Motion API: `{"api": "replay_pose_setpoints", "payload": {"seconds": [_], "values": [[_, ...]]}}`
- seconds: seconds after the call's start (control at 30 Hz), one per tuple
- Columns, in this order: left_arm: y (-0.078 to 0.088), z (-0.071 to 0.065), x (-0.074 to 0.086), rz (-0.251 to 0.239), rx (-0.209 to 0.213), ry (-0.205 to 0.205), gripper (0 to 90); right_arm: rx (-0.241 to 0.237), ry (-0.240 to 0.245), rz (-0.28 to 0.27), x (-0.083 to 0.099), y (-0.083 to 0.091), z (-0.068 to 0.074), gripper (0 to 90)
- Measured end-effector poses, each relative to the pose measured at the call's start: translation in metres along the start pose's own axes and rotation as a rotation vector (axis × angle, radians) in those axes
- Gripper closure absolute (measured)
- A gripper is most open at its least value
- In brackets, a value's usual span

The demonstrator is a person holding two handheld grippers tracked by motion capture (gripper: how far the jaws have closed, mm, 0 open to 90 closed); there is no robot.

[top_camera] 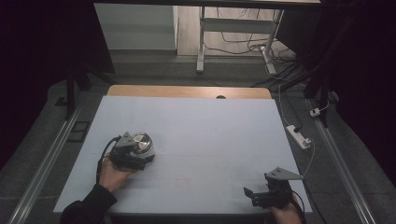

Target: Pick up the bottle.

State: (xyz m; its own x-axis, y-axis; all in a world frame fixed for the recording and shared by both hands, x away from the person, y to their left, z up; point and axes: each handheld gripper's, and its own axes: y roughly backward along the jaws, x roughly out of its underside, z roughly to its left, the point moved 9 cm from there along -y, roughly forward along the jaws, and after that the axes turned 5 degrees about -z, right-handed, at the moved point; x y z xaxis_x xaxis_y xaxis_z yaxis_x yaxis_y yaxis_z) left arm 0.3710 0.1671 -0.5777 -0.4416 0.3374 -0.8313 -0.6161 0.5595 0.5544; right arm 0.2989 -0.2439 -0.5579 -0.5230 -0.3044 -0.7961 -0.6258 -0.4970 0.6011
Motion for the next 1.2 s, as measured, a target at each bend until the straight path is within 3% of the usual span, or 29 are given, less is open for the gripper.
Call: {"api": "replay_pose_setpoints", "payload": {"seconds": [0.1, 0.17, 0.7, 0.87, 1.2], "values": [[0.002, 0.003, 0.000, 0.001, -0.033, -0.008, 9.9, -0.001, -0.001, -0.002, 0.000, 0.000, 0.000, 0.0], [0.003, 0.004, 0.000, -0.005, -0.023, 0.010, 14.6, 0.000, 0.001, 0.000, 0.000, 0.000, 0.000, 0.0], [0.006, 0.006, -0.002, 0.010, -0.061, 0.028, 15.1, 0.001, 0.003, -0.003, 0.000, 0.000, 0.001, 0.0], [0.009, 0.003, -0.006, -0.004, -0.043, 0.027, 15.2, 0.002, 0.003, -0.005, 0.000, 0.001, 0.000, 0.0], [0.011, -0.011, -0.023, -0.013, 0.013, -0.013, 15.2, 0.000, -0.007, -0.007, -0.001, 0.000, -0.001, 0.0]]}}
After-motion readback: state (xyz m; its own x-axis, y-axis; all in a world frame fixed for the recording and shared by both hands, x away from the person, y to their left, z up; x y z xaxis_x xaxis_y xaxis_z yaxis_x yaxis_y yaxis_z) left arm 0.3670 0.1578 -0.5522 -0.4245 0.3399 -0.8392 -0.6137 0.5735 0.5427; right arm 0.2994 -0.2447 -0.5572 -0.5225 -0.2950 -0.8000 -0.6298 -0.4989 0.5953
